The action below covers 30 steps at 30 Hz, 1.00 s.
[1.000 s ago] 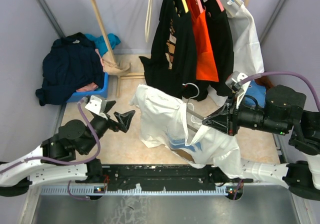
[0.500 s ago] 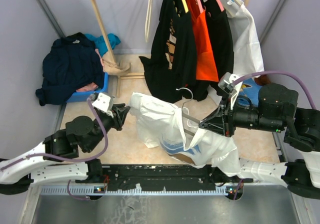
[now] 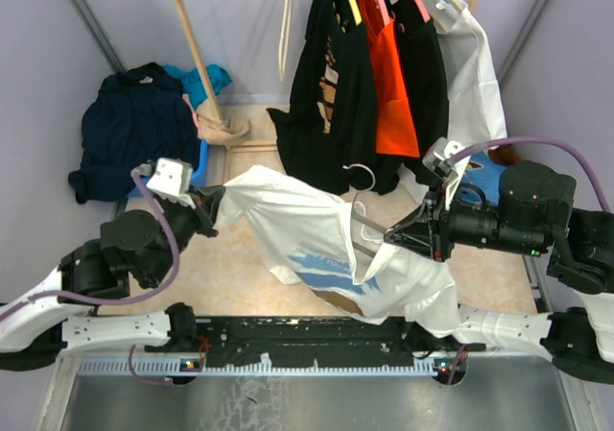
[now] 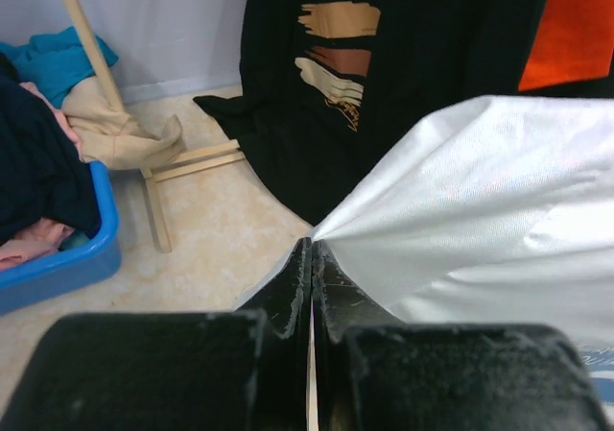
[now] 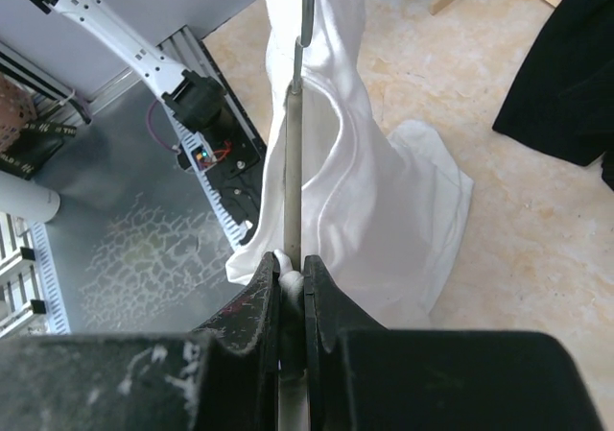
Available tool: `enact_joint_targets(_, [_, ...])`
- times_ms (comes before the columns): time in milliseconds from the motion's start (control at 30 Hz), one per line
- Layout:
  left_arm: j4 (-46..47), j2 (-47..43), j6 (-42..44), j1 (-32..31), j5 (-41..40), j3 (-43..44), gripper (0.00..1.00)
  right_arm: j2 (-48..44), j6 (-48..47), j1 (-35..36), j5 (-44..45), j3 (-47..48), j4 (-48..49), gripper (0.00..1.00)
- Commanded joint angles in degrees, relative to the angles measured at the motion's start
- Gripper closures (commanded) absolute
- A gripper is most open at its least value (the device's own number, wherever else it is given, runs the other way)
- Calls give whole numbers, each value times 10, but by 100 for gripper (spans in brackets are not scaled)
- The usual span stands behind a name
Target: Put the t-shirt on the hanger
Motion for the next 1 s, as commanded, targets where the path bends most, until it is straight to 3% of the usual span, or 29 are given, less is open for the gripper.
enact_joint_targets(0, [-40,-5,-31,1,-63,42,100,-8,-6,-2,20,1,35,100])
enact_joint_targets(300, [-95,-8,-90,1,-159,77,100,-9,-14,-1,8,-9,43,100])
enact_joint_targets(433, [-76,-2,-60,1,-129,74,99,-11,-13,-2,11,-9,45,100])
enact_joint_targets(700, [14,-2,29,1,87,-3,53,-8,-8,-2,0,8,61,100])
enact_joint_targets(867, [22,-16,35,1,192,-29,39,-5,-5,-2,-20,20,63,100])
enact_joint_targets(967, [3,-16,28,1,209,-26,35,-4,-3,-2,-26,30,60,100])
